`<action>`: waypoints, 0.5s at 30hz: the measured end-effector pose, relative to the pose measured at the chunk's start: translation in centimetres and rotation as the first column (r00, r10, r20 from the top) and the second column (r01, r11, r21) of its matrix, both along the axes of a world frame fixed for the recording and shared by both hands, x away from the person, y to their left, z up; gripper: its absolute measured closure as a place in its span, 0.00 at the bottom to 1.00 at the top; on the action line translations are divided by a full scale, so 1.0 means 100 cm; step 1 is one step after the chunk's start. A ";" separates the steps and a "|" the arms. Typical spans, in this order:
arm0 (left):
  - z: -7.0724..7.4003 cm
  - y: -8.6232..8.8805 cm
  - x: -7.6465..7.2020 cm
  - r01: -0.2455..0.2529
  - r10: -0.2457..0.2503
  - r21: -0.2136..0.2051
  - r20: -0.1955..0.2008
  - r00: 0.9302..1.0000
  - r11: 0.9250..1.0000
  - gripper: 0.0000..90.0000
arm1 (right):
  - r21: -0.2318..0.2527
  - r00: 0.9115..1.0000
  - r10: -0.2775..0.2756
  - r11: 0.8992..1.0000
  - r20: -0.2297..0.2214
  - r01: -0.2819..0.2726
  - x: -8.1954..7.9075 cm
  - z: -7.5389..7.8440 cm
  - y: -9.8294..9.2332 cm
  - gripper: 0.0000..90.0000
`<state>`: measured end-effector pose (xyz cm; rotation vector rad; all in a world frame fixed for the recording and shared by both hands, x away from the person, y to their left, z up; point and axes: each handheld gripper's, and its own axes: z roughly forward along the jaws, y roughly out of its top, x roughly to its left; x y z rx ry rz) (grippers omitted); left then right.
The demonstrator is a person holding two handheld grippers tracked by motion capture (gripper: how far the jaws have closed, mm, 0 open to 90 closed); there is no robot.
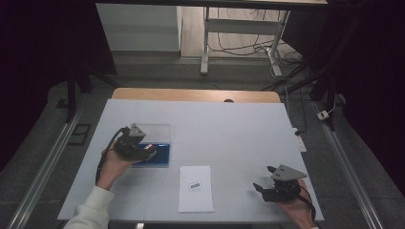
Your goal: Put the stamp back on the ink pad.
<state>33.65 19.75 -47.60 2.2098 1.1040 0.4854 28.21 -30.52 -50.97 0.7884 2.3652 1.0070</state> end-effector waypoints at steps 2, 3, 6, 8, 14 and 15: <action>0.002 0.001 -0.001 0.006 -0.006 -0.026 0.001 1.000 1.000 0.35 | 0.003 1.000 0.001 1.000 -0.001 -0.001 0.000 0.000 0.000 0.20; 0.002 0.002 -0.002 0.010 -0.010 -0.039 0.001 1.000 0.999 0.35 | 0.005 1.000 0.000 1.000 -0.001 0.000 0.000 0.000 0.000 0.20; 0.005 0.004 -0.006 0.019 -0.018 -0.069 0.010 1.000 0.997 0.35 | 0.005 1.000 0.001 1.000 0.000 -0.001 0.000 0.001 0.000 0.20; 0.008 0.005 -0.010 0.021 -0.019 -0.084 0.020 1.000 0.996 0.35 | 0.004 1.000 0.000 1.000 -0.001 0.000 0.000 0.001 -0.001 0.20; 0.014 0.008 -0.027 0.038 -0.031 -0.127 0.056 0.998 0.991 0.34 | 0.011 1.000 -0.003 1.000 -0.001 0.003 0.000 0.001 -0.002 0.20; 0.016 0.009 -0.030 0.040 -0.033 -0.137 0.060 0.998 0.990 0.34 | 0.009 1.000 -0.005 1.000 0.006 0.005 0.000 0.002 -0.002 0.20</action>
